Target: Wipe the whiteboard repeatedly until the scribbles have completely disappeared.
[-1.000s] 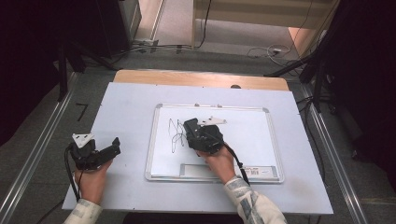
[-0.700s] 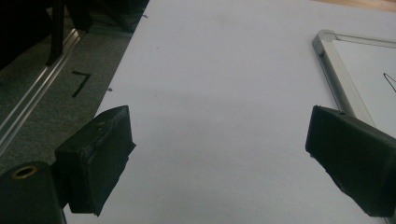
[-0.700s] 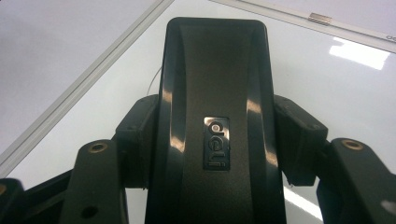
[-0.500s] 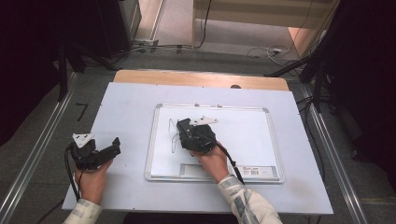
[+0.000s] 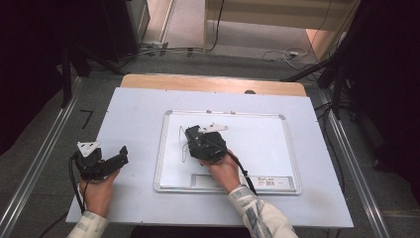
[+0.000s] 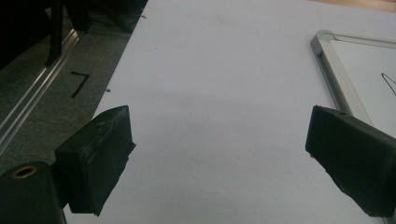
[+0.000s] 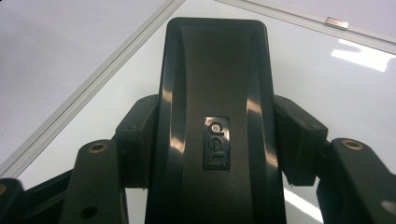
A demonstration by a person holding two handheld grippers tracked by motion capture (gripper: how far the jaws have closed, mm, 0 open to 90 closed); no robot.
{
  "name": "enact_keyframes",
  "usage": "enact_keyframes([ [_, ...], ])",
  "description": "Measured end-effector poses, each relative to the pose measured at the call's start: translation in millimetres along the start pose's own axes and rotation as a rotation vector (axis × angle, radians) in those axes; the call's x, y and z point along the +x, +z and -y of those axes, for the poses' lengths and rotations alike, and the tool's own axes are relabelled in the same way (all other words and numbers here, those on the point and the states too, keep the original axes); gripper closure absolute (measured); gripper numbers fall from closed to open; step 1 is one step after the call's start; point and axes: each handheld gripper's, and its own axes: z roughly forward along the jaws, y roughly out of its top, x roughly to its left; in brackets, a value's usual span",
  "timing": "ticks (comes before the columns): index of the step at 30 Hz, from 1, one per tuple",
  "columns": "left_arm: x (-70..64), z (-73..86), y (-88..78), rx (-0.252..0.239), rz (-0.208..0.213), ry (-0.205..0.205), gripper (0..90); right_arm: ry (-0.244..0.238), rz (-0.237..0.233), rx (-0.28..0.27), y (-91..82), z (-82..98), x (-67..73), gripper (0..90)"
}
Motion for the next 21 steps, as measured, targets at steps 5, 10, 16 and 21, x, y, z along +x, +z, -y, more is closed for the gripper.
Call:
enact_keyframes([
  [5,0.6,0.2,-0.4,0.001,-0.003,-0.003,7.7,-0.003,-0.001,0.002,2.5,-0.8,1.7,37.1],
  [10,0.9,0.2,-0.6,0.0,-0.002,-0.002,7.7,-0.007,-0.001,0.005,5.0,-1.5,3.4,37.1],
  [16,0.9,0.2,-0.5,-0.001,0.0,-0.001,7.7,-0.012,-0.001,0.014,9.2,-1.6,6.0,37.0],
  [21,0.5,-0.1,-0.4,-0.001,-0.001,-0.002,7.7,-0.018,-0.003,0.019,13.9,-1.8,8.6,37.0],
])
